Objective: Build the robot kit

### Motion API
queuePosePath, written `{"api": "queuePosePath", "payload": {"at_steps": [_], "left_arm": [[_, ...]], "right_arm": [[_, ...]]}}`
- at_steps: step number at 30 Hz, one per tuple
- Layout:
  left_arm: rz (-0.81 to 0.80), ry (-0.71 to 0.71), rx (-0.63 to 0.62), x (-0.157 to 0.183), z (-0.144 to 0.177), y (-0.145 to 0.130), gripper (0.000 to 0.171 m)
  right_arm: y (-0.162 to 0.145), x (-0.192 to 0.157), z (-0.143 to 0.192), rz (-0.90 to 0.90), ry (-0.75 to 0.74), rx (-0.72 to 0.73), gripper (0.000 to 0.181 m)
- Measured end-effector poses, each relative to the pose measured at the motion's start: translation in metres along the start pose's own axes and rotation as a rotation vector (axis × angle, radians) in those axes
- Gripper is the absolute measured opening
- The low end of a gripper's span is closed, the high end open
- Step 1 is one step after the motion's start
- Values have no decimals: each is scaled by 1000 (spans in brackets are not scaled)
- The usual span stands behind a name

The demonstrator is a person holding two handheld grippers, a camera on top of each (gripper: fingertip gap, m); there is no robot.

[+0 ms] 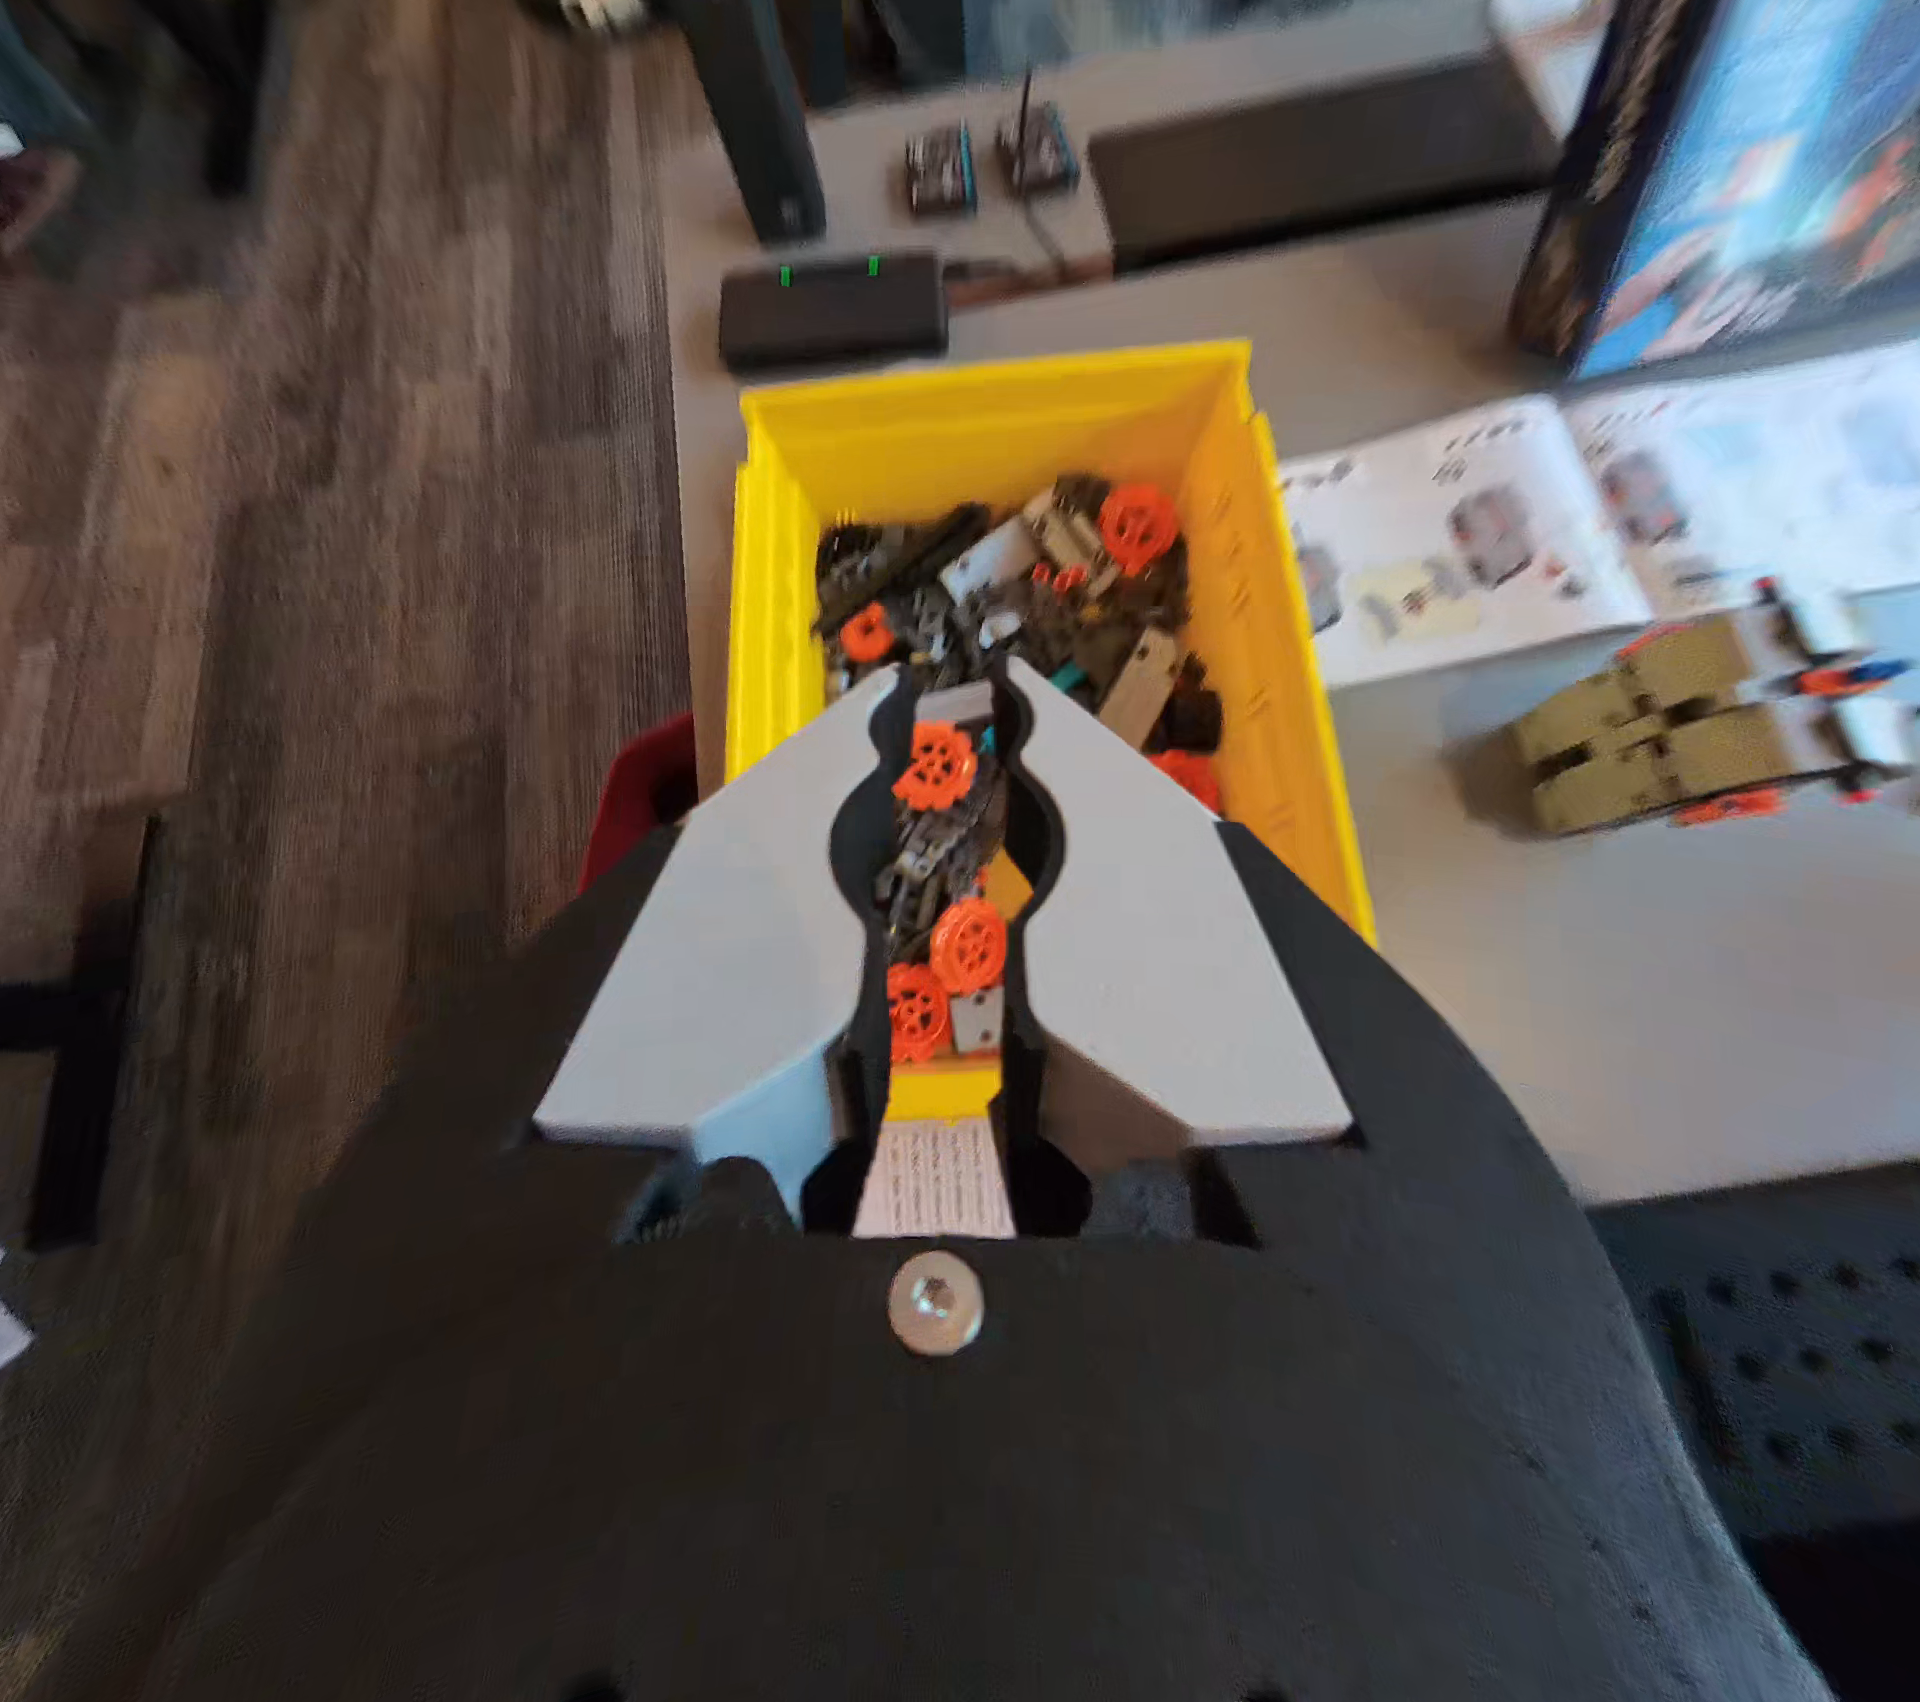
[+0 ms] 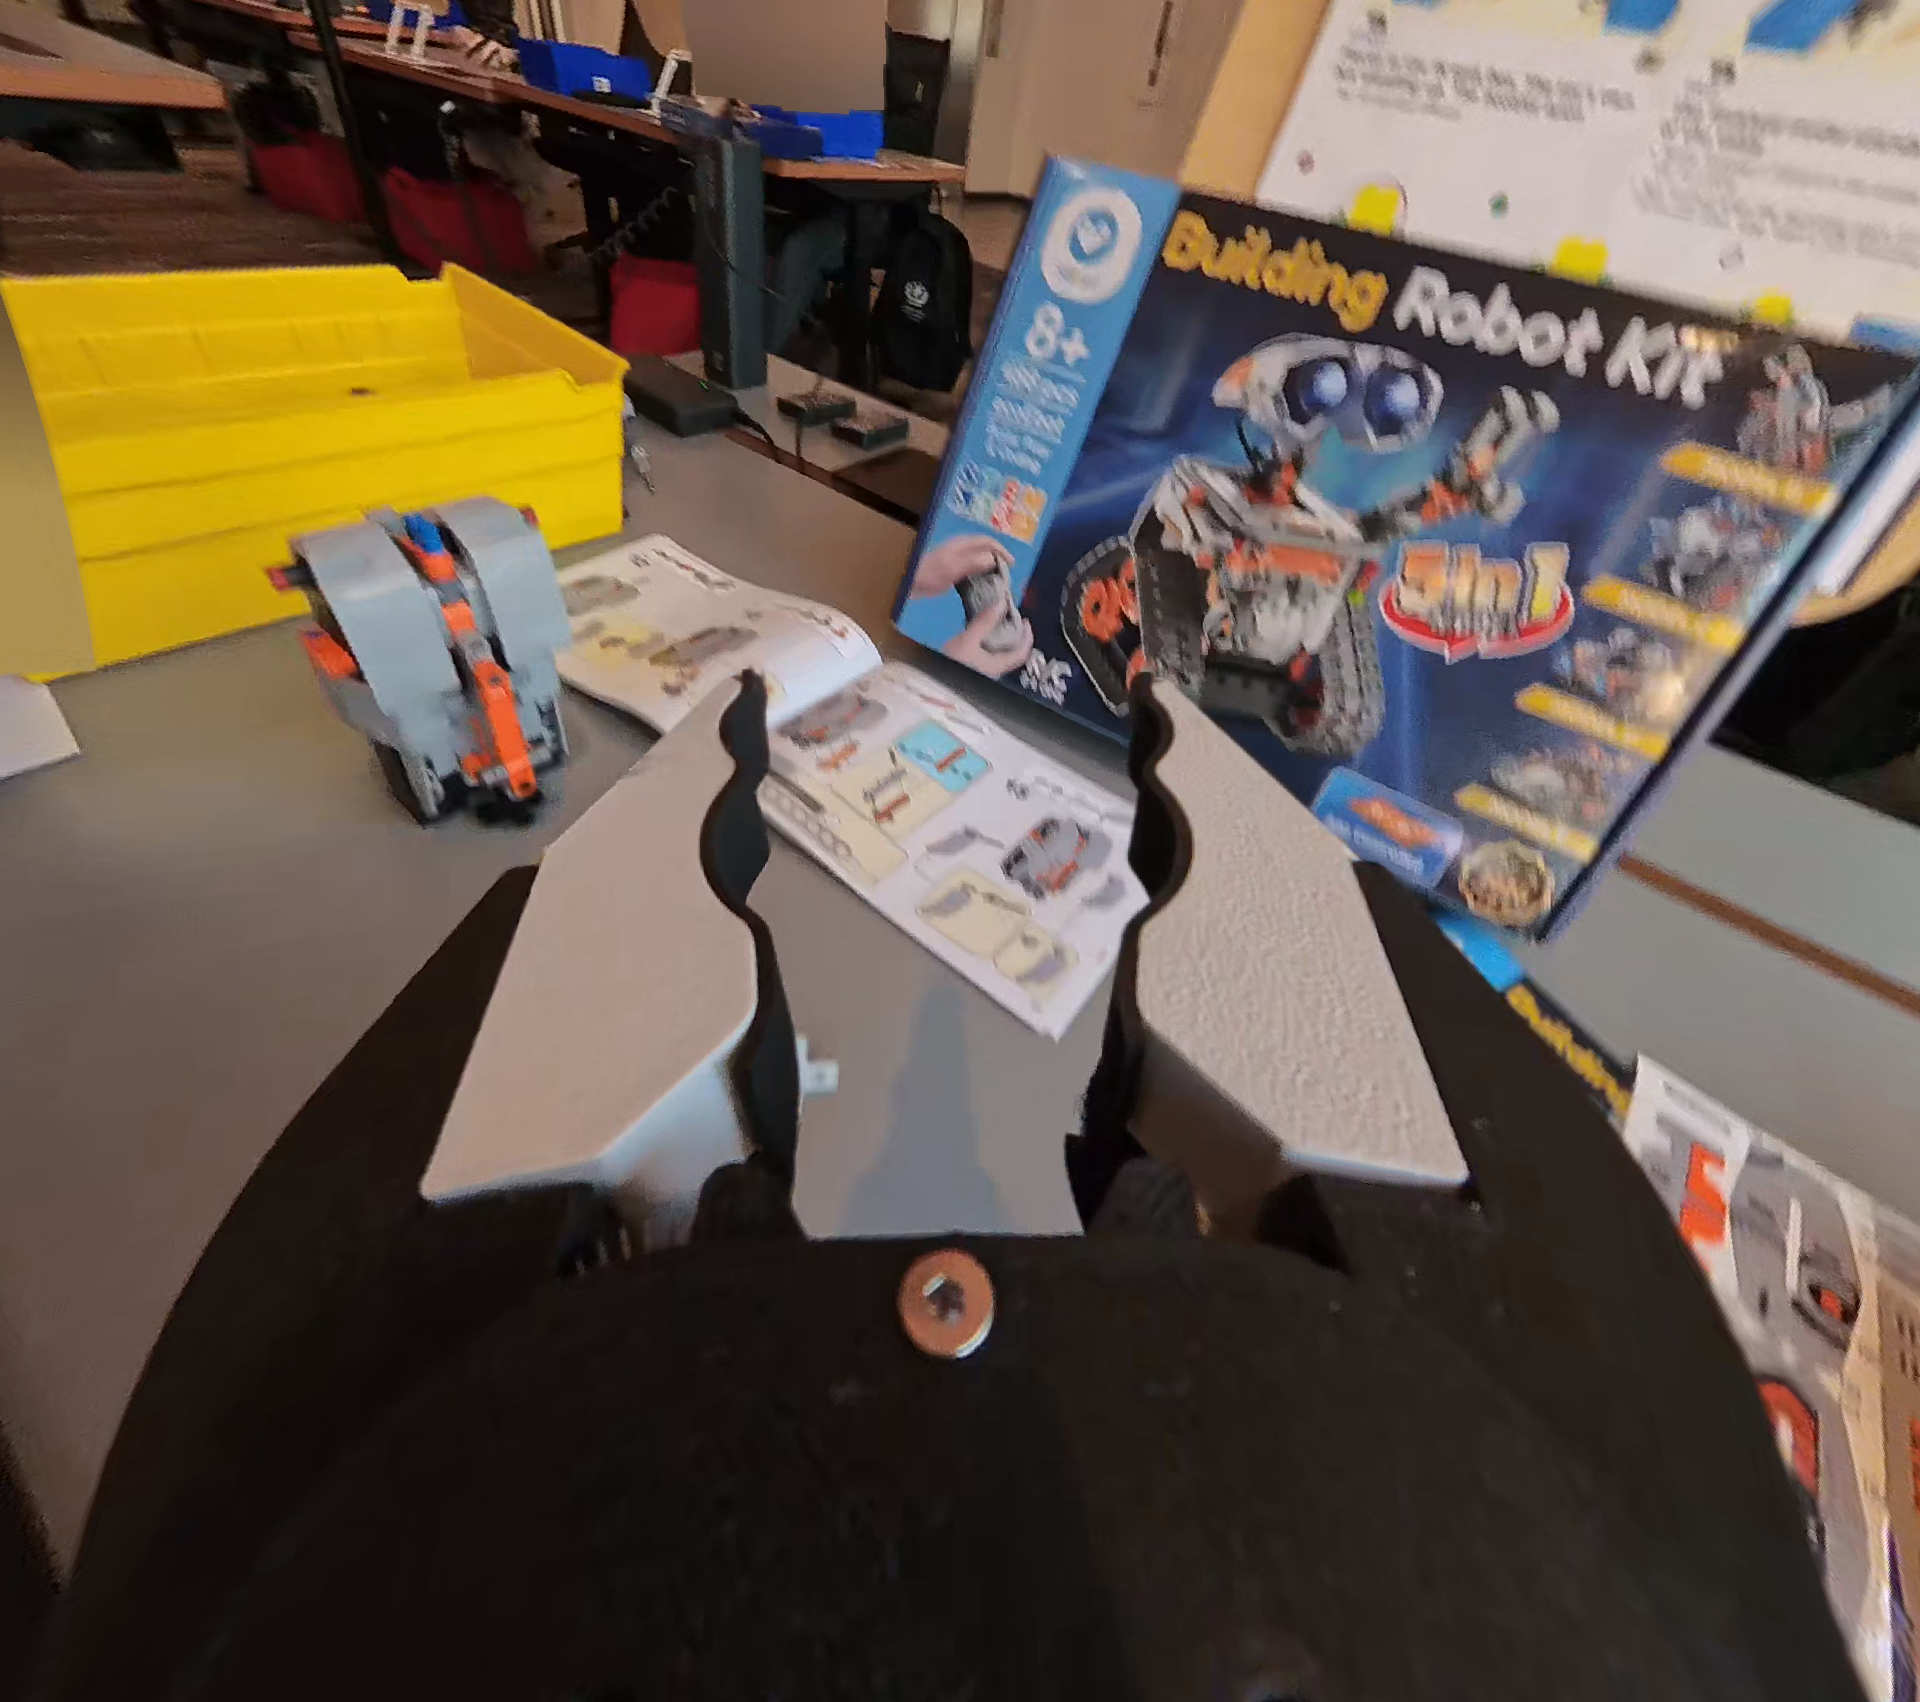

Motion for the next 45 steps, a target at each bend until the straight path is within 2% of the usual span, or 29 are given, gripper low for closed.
{"api": "queuePosePath", "payload": {"at_steps": [4, 7, 10, 12, 15, 21, 27, 34, 37, 45], "left_arm": [[-1, -157, -156, -8, -56, -23, 7], [-15, -219, -277, -14, -88, -28, 9], [-62, -358, -509, 0, -121, -52, 12], [-96, -375, -653, 4, -137, -66, 8], [-141, -366, -702, 8, -155, -68, 2], [-151, -342, -782, 4, -179, -74, 1], [-68, -347, -767, -7, -185, -73, 4], [-79, -338, -749, -11, -190, -73, 7], [-52, -356, -802, -6, -192, -77, 14], [-41, -236, -862, -2, -196, -73, 16]], "right_arm": [[54, -24, -15, 100, 35, 37, 68], [96, -49, -35, 126, 123, 76, 69], [138, -74, -52, 117, 219, 161, 70], [161, -85, -60, 106, 266, 226, 71], [180, -90, -65, 92, 309, 312, 71], [179, -56, -56, 90, 234, 340, 70], [174, -23, -50, 56, 172, 348, 69], [169, -19, -56, 88, 134, 323, 69], [167, -20, -58, 106, 126, 313, 69], [167, -21, -58, 116, 134, 308, 69]]}}
Point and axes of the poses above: each gripper's, where its closed fingertips meet, z back along the fingers, y out of its top, x = y × z across the jaws, the point moved 6 cm from there along z, back along the fingers, and after that the axes turned 7 degrees about -x, right-handed, at the moved point
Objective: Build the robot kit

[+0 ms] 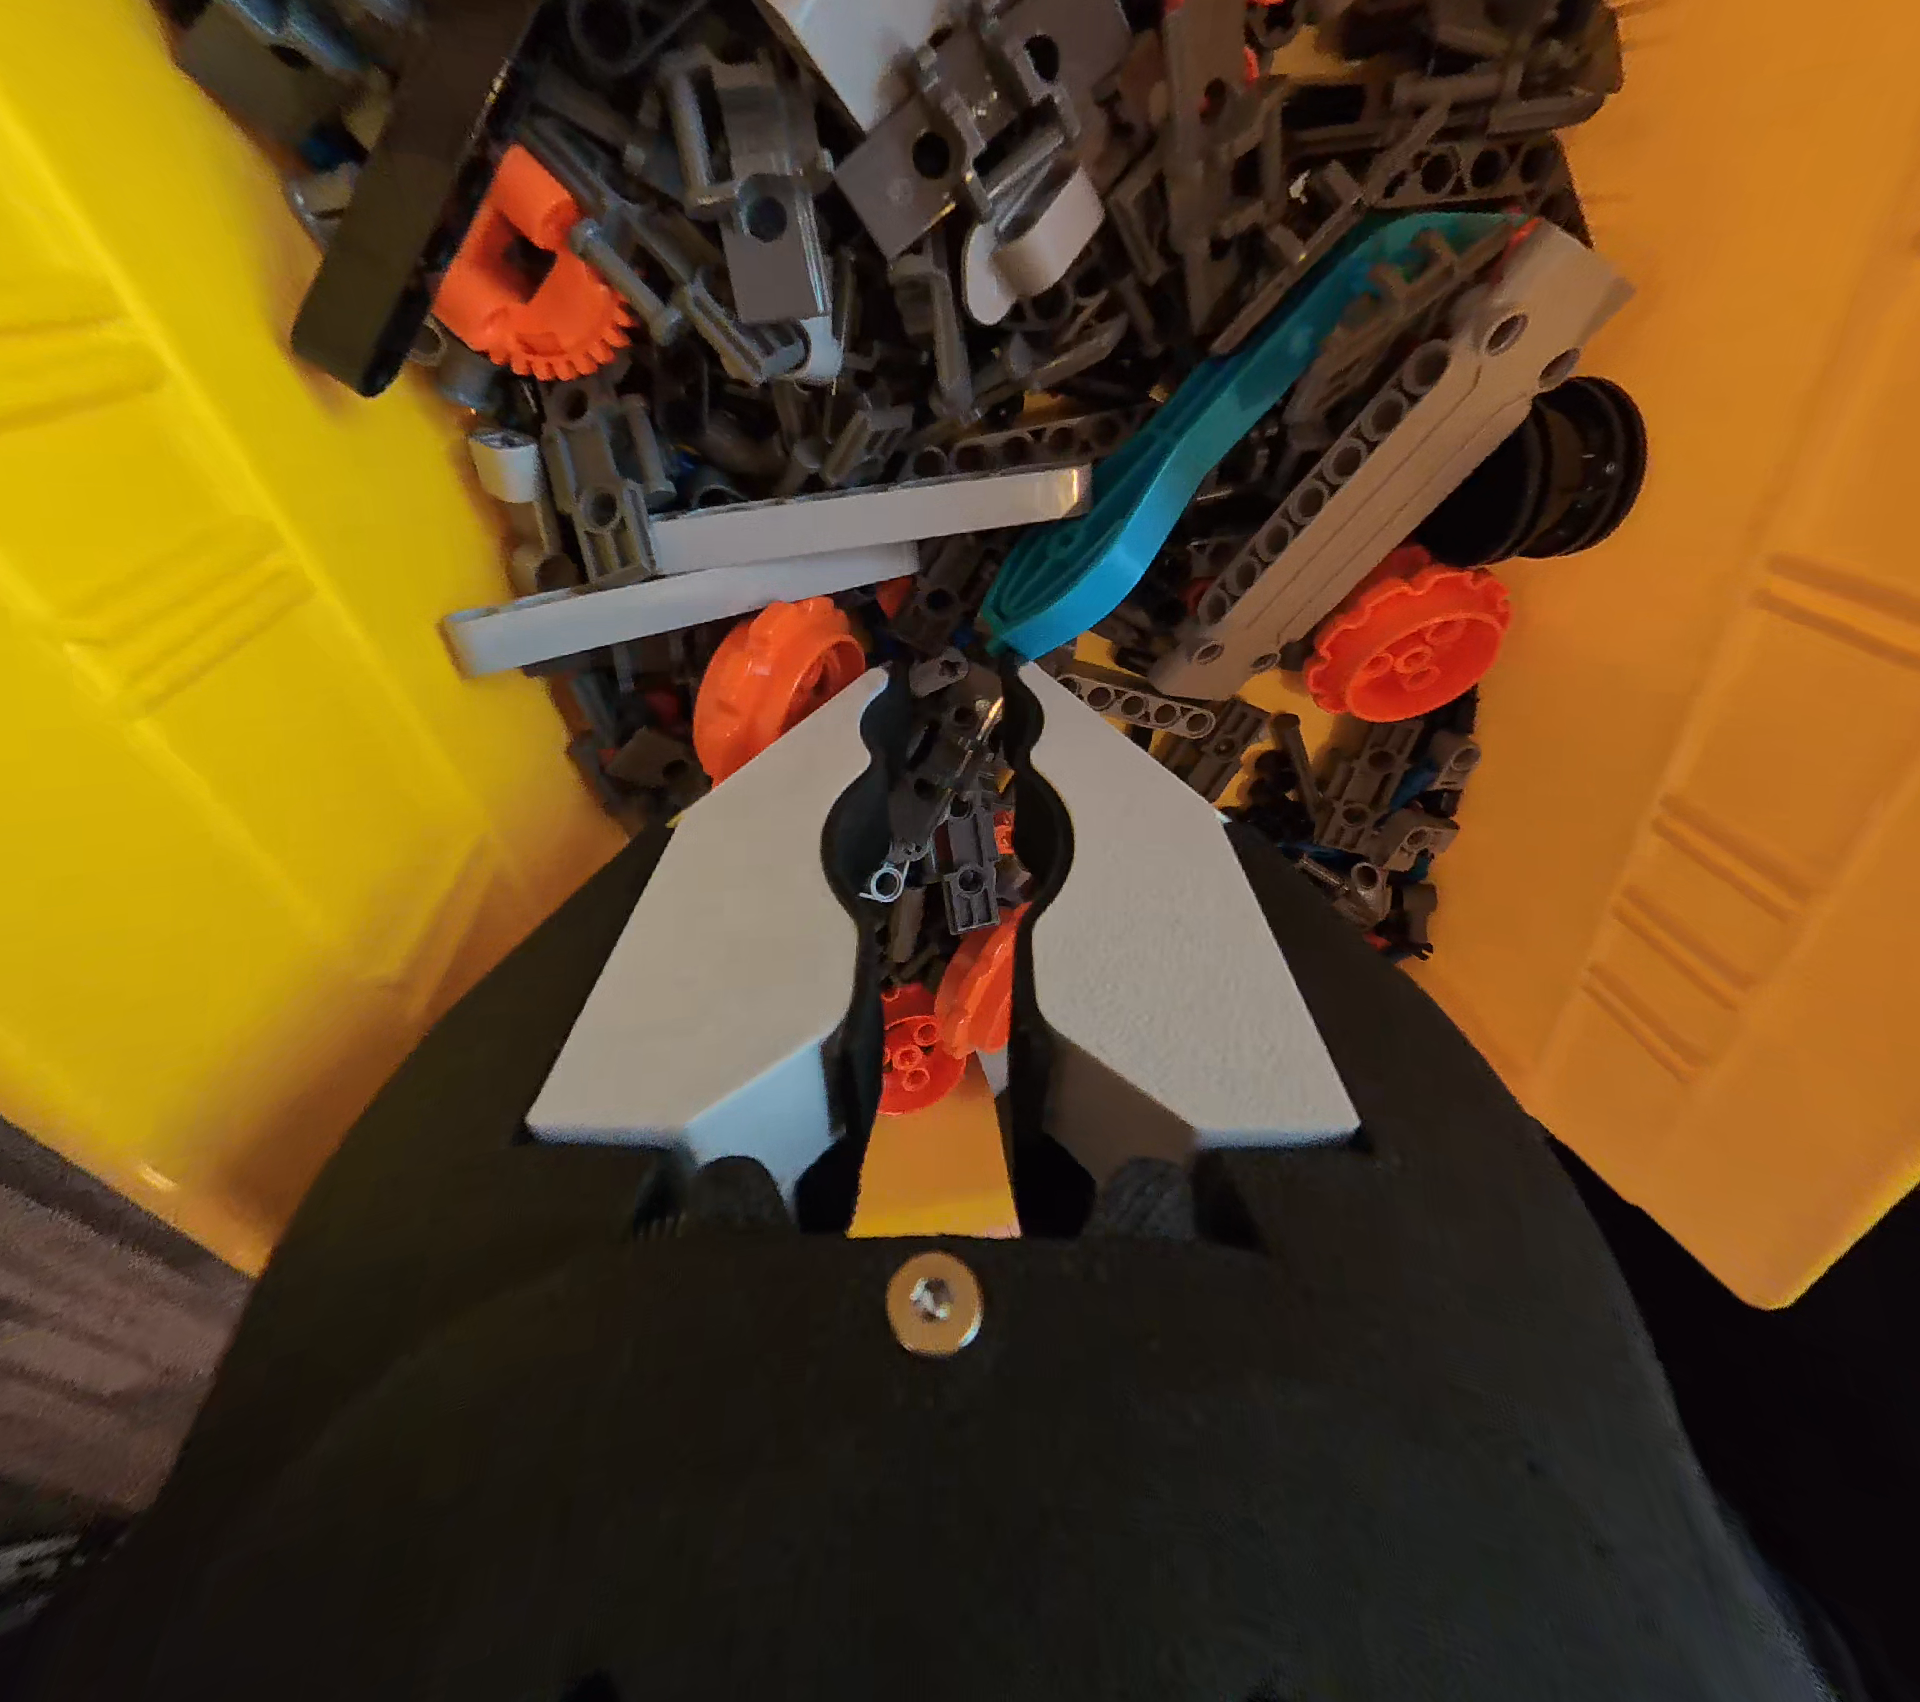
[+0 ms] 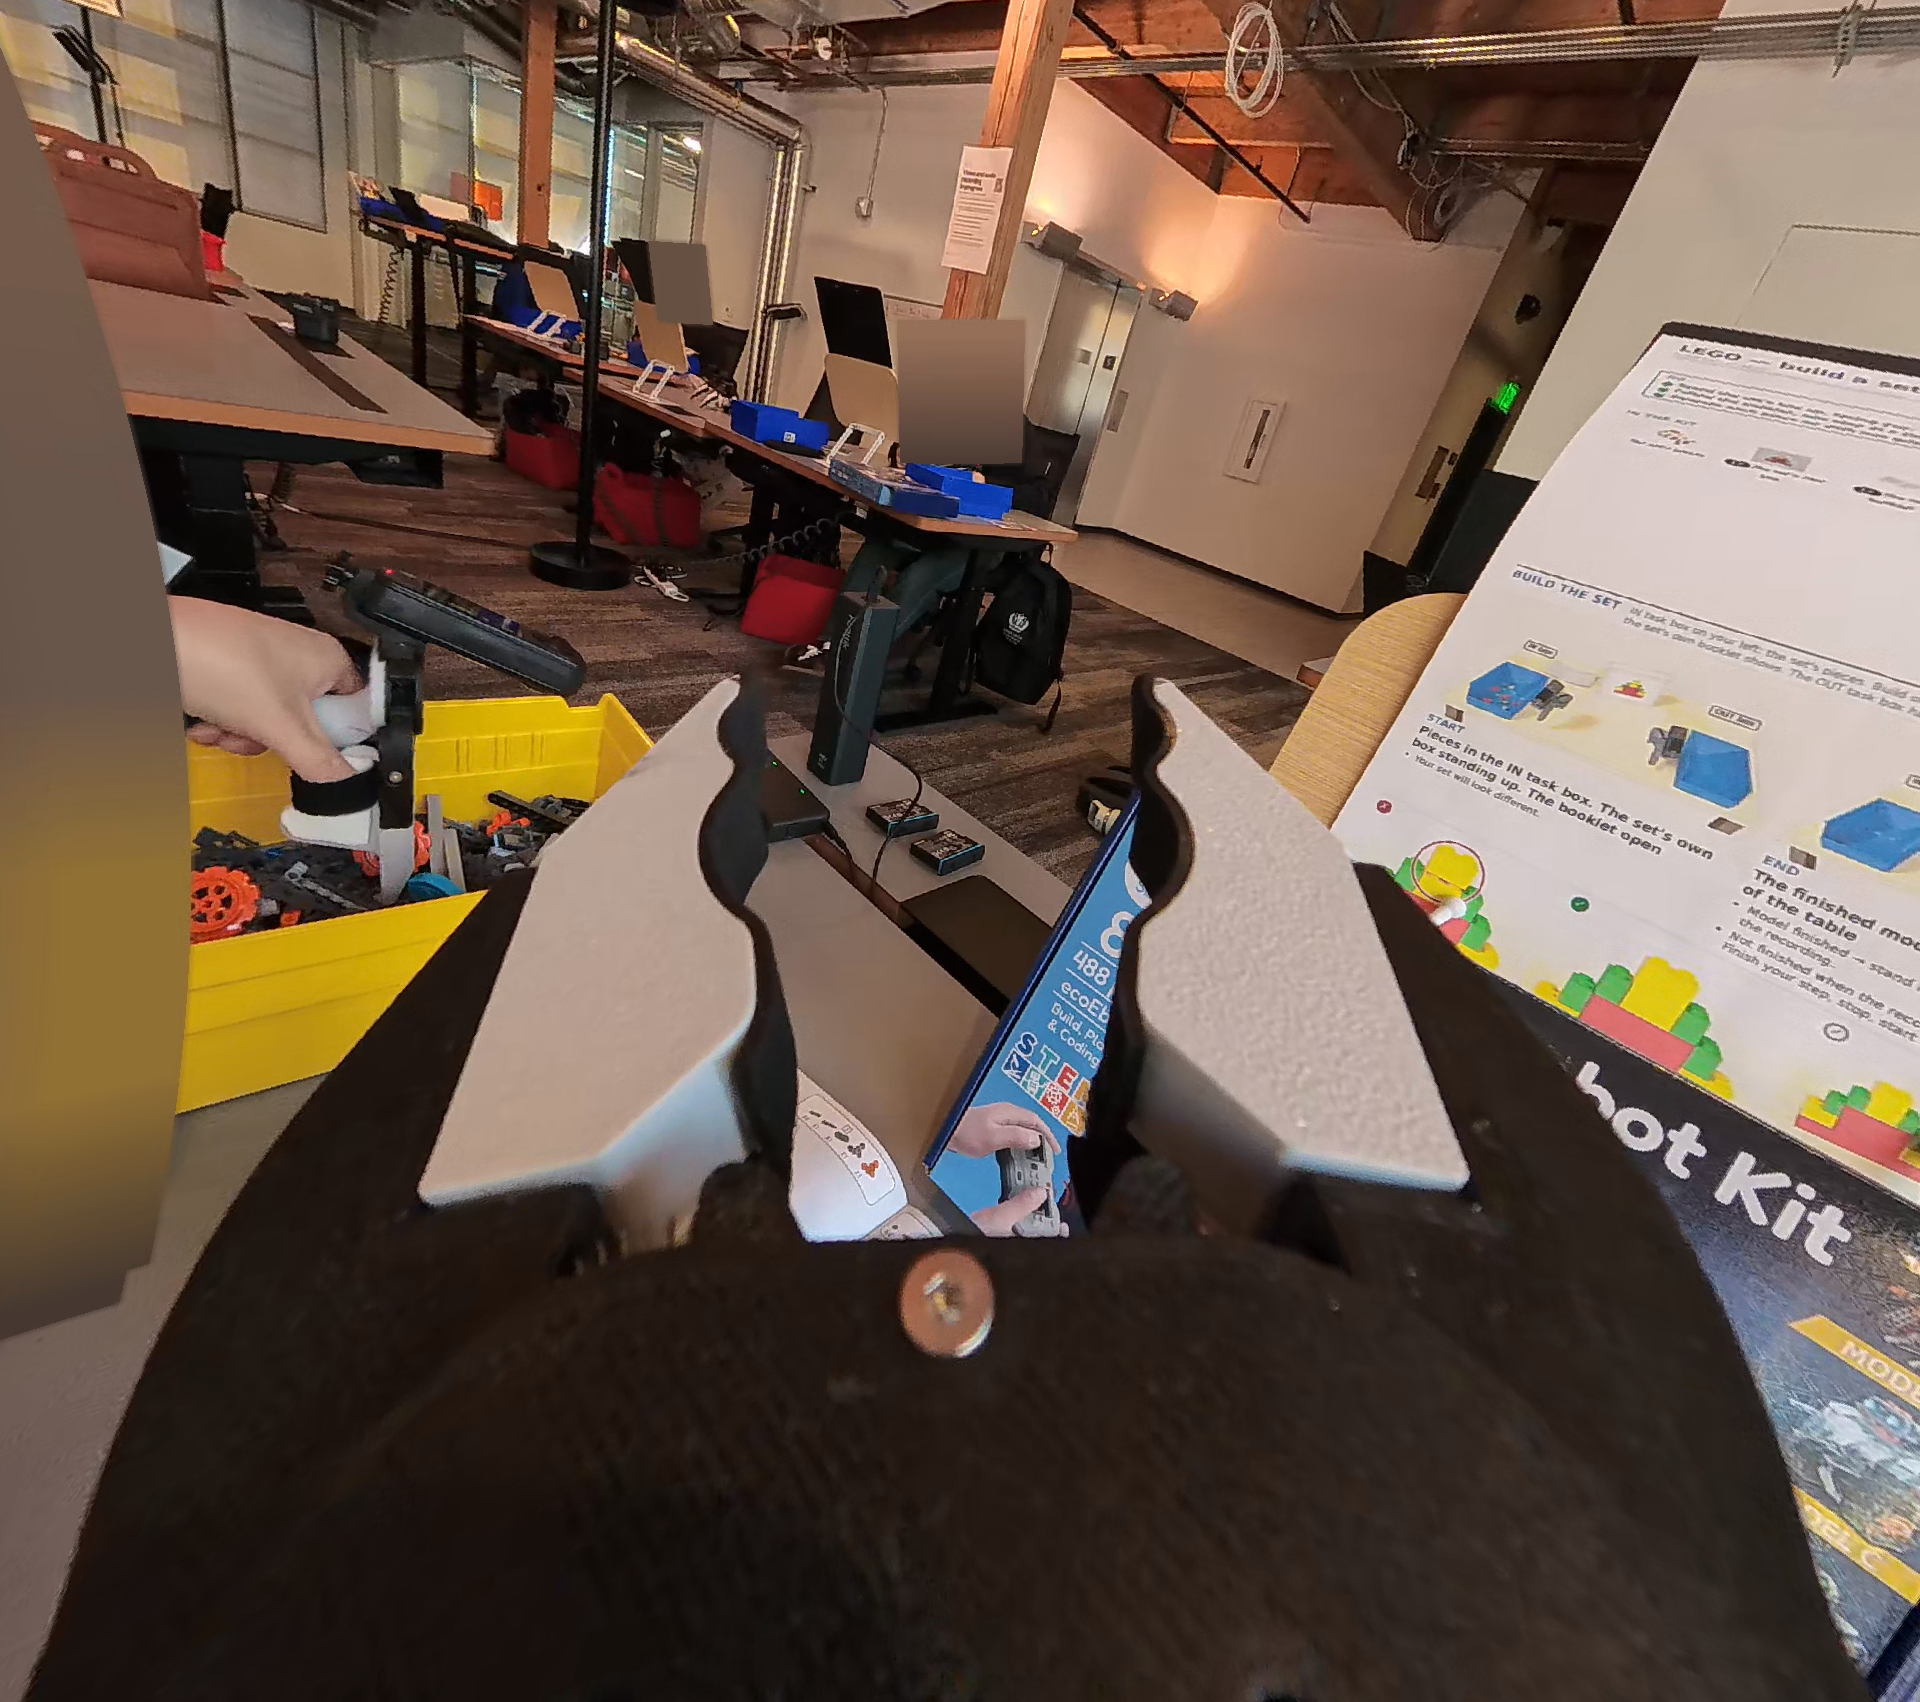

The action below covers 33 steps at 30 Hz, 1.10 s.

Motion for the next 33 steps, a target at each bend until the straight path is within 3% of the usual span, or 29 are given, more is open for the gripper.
{"api": "queuePosePath", "payload": {"at_steps": [11, 18, 33], "left_arm": [[127, 0, -56, -2, -4, -1, 12], [144, 42, -67, 0, -3, 1, 20], [111, -39, -70, -2, -7, 3, 13]], "right_arm": [[-1, -1, 0, 30, -1, -14, 68], [-2, -1, 0, 53, -6, -24, 68], [-4, -4, -2, 79, 2, -37, 67]]}}
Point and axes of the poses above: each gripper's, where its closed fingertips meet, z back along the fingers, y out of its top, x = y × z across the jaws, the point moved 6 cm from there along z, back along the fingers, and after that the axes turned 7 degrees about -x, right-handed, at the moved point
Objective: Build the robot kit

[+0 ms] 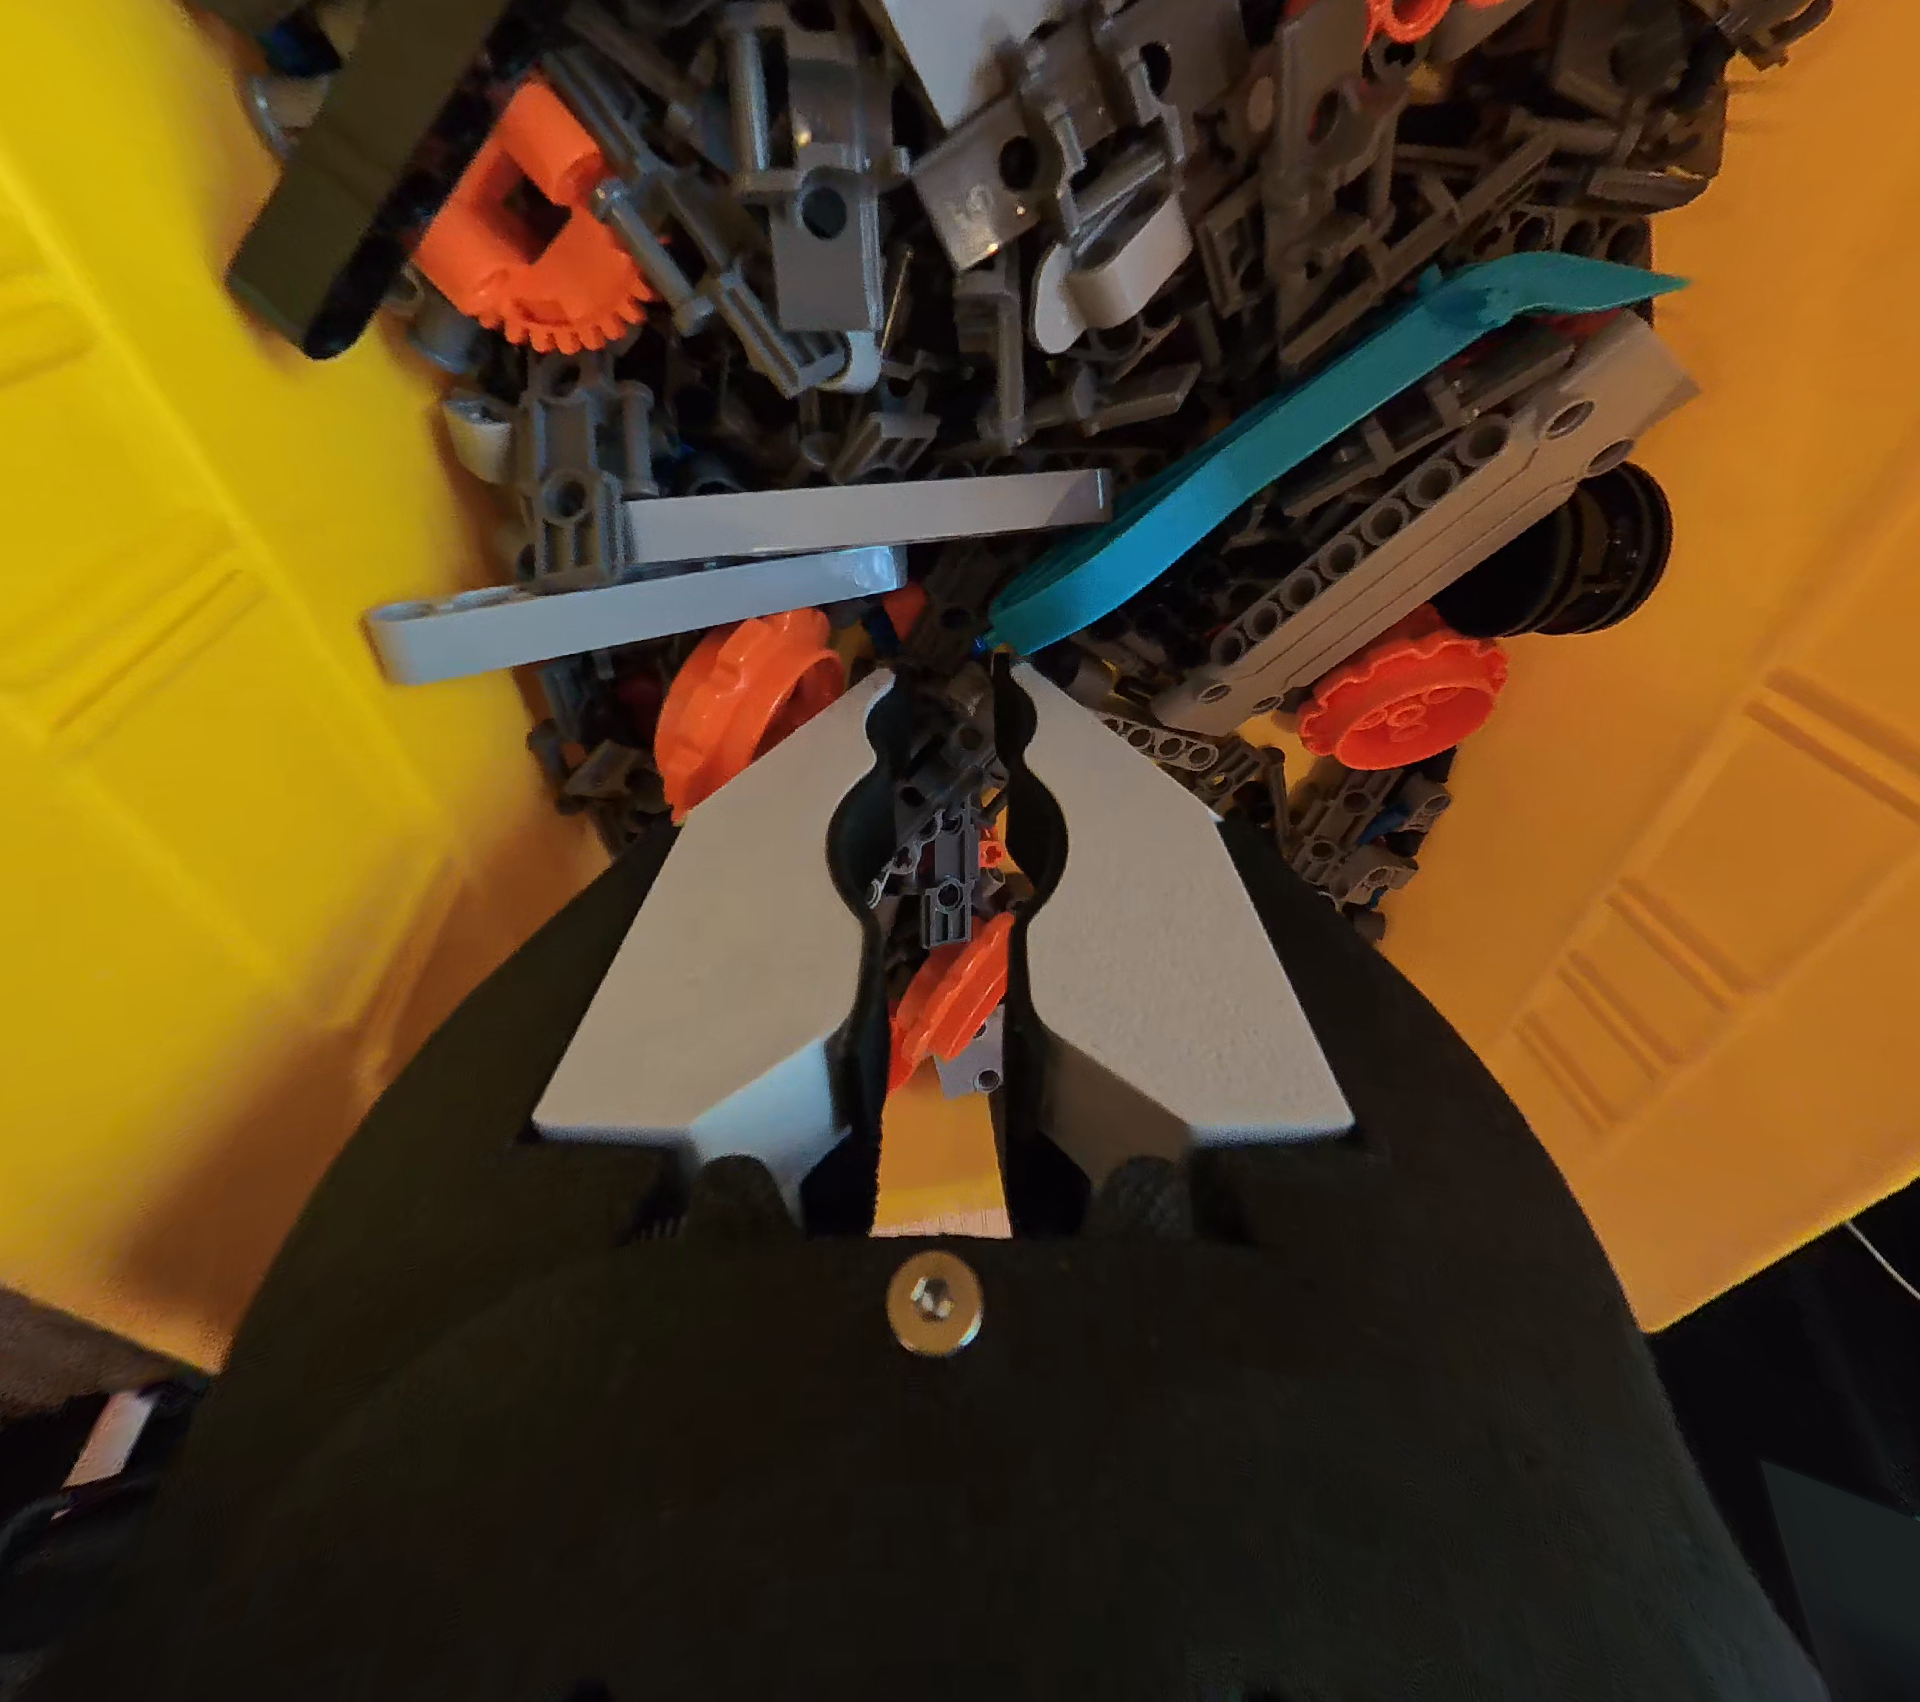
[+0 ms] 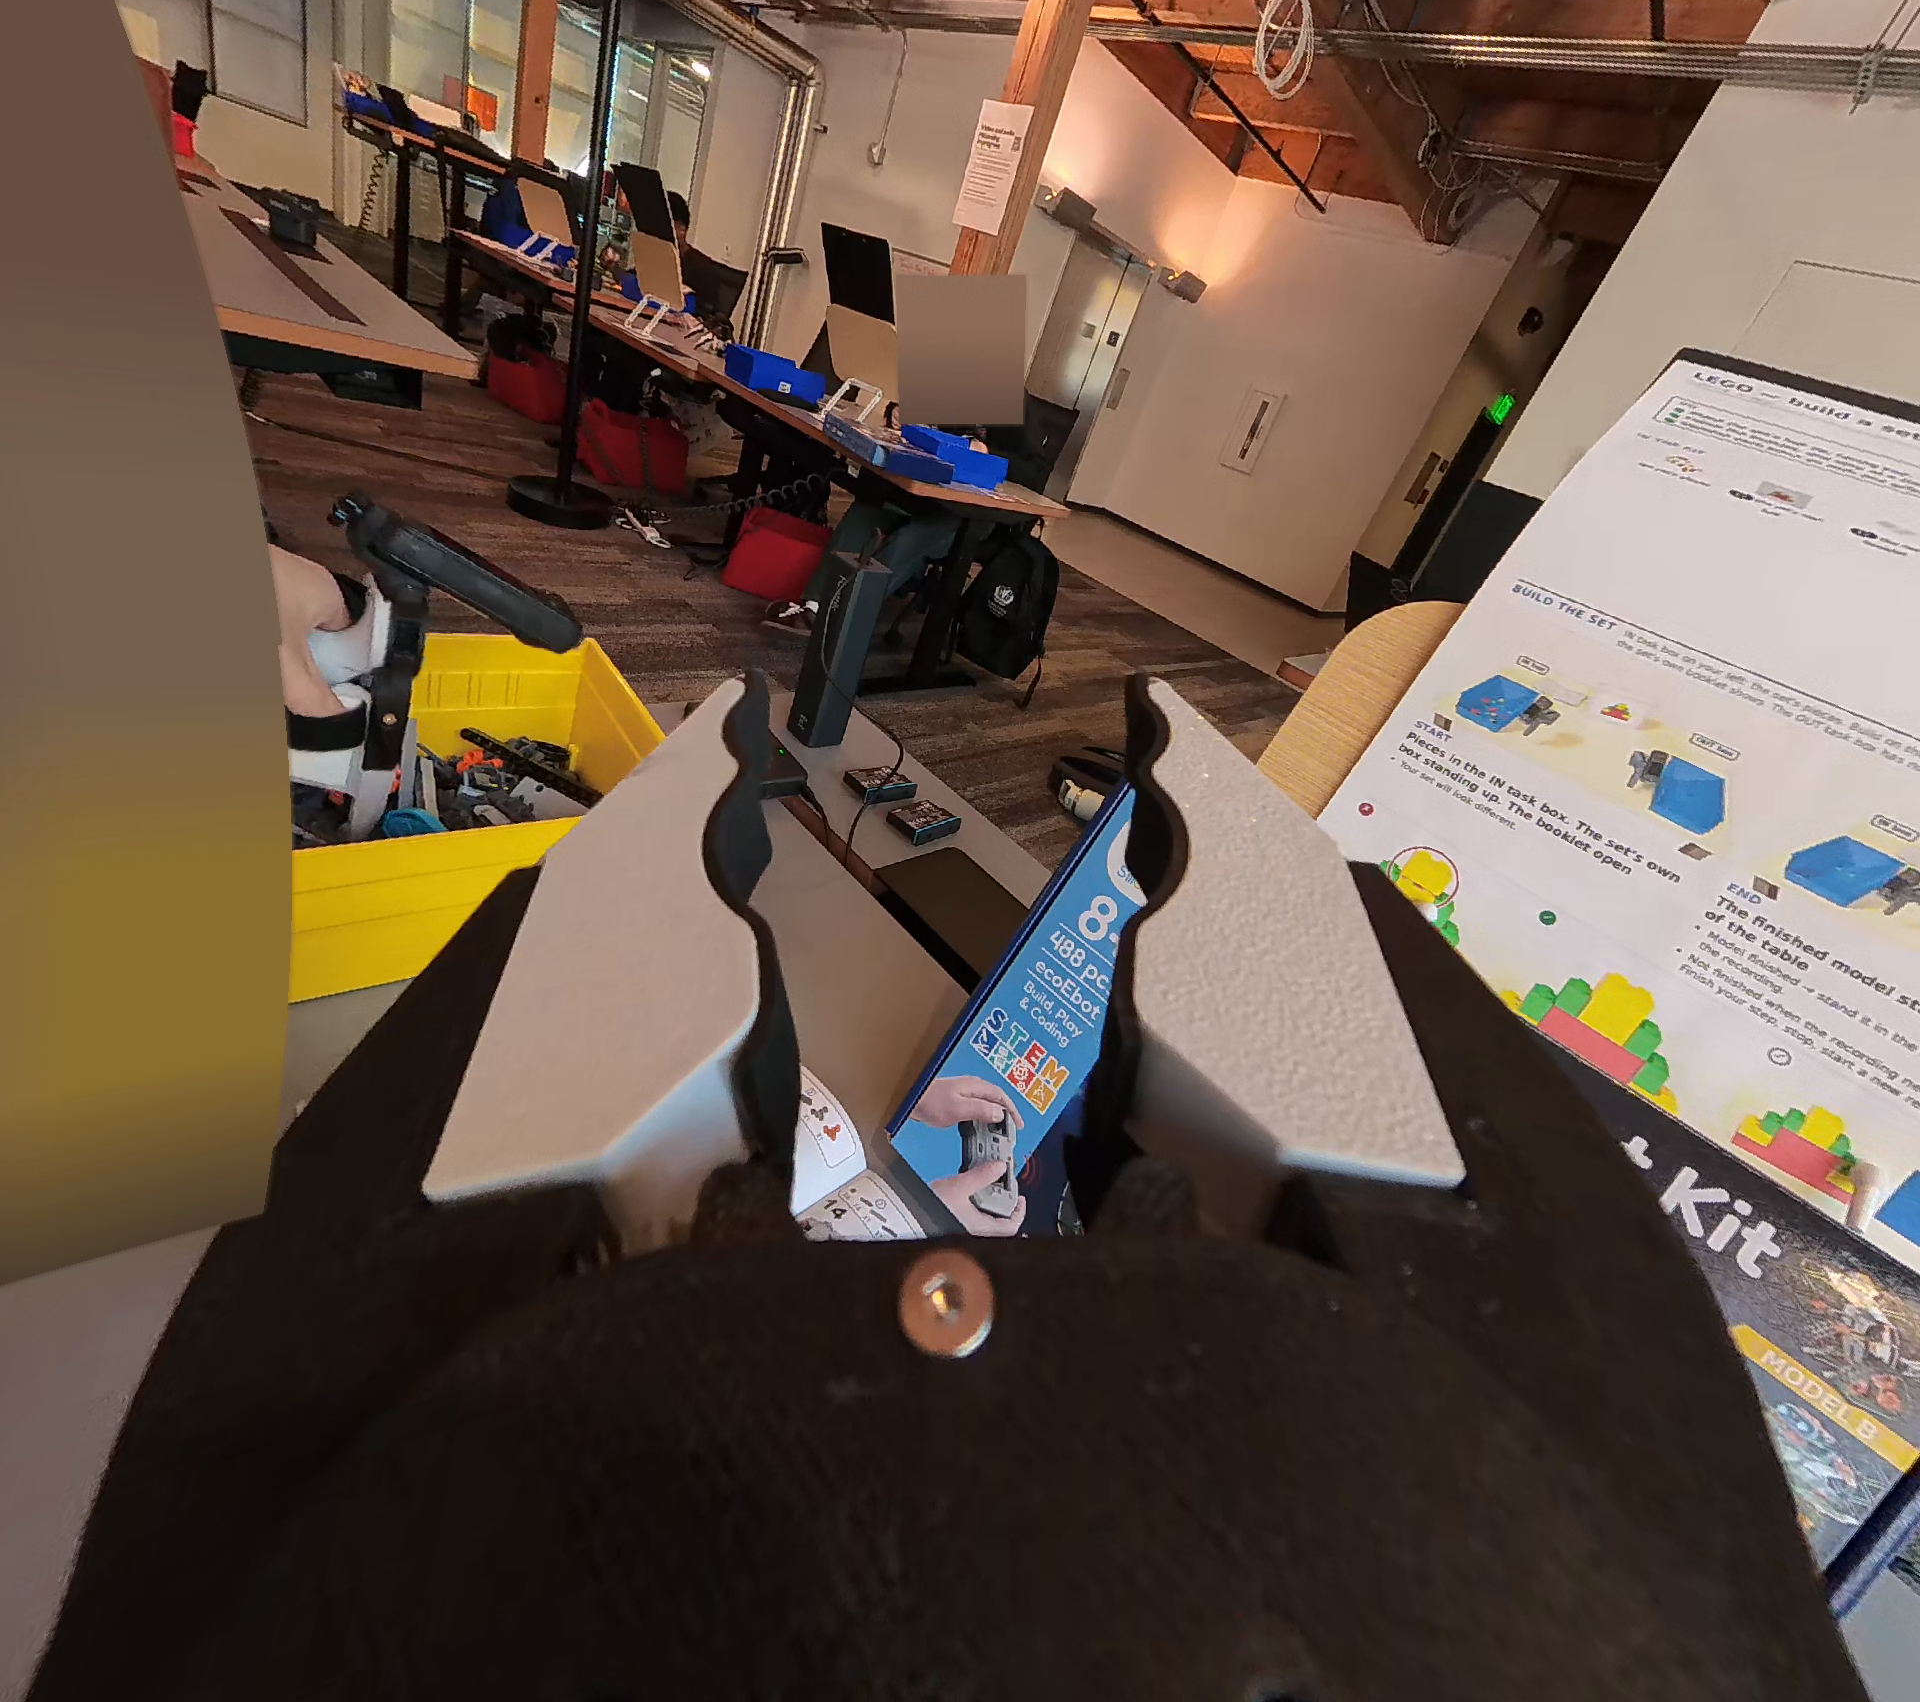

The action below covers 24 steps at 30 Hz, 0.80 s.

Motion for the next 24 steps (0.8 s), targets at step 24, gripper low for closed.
{"api": "queuePosePath", "payload": {"at_steps": [24], "left_arm": [[-110, -142, 369, 49, 75, -17, 13]], "right_arm": [[-19, 66, 27, -75, -191, -152, 65]]}}
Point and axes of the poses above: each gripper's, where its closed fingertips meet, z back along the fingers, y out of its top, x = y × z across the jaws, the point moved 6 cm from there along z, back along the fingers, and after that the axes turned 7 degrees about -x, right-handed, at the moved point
